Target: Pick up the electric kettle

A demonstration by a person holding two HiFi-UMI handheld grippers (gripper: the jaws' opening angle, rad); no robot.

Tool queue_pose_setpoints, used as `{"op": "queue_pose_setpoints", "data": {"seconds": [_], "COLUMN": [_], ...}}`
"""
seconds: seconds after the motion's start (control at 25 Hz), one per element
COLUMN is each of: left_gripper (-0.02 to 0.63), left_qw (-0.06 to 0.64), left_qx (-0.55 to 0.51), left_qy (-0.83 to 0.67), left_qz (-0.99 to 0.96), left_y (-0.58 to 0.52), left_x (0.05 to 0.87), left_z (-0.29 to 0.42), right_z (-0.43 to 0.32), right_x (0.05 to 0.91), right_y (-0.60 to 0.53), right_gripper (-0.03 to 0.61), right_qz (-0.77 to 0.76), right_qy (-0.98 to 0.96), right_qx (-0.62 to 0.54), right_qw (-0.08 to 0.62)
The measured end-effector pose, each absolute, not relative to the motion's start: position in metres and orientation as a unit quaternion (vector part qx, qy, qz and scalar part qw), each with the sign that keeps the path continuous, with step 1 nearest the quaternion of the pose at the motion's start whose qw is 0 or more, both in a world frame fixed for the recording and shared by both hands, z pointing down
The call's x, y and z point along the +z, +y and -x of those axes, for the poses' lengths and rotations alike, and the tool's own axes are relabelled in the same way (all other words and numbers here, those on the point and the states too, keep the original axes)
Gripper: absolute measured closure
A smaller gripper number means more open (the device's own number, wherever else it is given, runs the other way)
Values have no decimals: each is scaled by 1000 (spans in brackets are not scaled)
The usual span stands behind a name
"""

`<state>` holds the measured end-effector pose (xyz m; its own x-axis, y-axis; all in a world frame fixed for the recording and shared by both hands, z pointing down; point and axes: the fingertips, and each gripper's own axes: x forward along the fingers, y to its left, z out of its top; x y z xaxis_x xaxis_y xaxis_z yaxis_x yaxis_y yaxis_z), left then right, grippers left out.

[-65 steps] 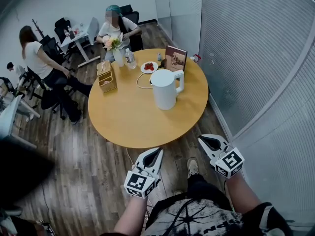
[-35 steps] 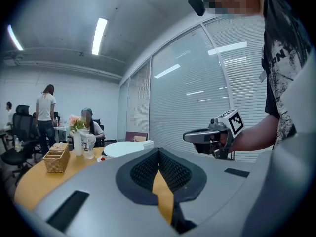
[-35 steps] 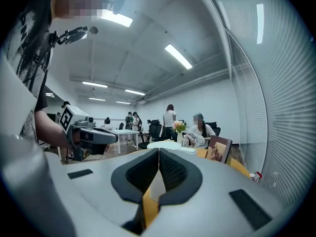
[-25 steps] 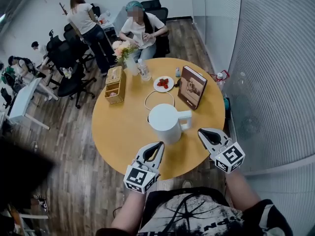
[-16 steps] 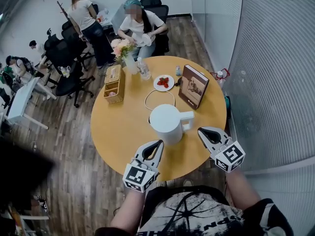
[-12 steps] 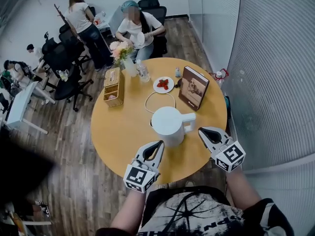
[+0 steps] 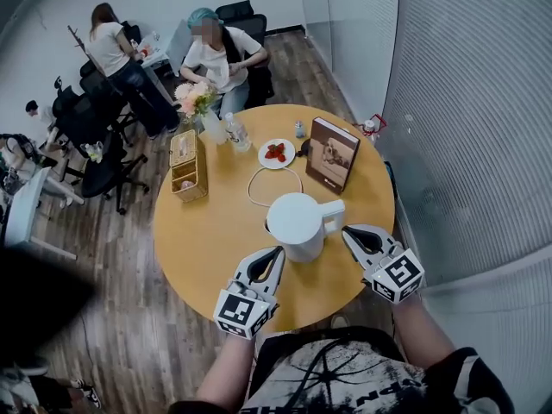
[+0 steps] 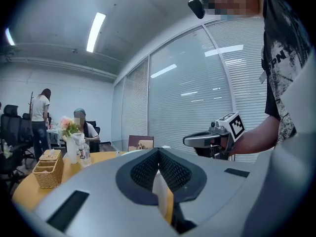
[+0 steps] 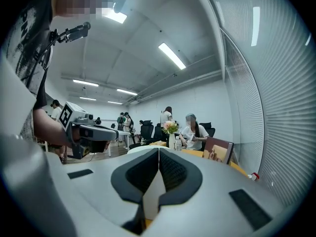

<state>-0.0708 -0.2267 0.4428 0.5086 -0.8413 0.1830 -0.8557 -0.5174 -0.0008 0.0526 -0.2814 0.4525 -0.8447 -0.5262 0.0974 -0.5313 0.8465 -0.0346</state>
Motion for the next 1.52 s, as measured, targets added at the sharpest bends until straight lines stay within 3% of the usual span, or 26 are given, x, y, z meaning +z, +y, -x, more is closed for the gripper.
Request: {"op": "queue_pose_setpoints", "data": {"seconds": [0.48, 0.64, 1.0, 1.52], "left_gripper": [612, 612, 612, 612], "left_qw": [60, 70, 90, 127], "left_qx": [85, 90, 102, 116], "left_qy": [-458, -457, -460, -457], "left_qz": [-883, -882, -877, -873], "left_y": [-234, -237, -241, -234], "left_x": [457, 464, 480, 502], "left_z": [74, 81, 98, 104], "right_z": [-60, -58, -49, -22], "right_x": [478, 498, 534, 569], "right_y": [-300, -312, -346, -387], "right_gripper": [551, 476, 382, 373], "right_qz": [-358, -368, -405, -398], "right_qy": [-931, -924, -904, -903], "right_qx": [35, 49, 62, 47], "right_qw": [67, 92, 124, 157]}}
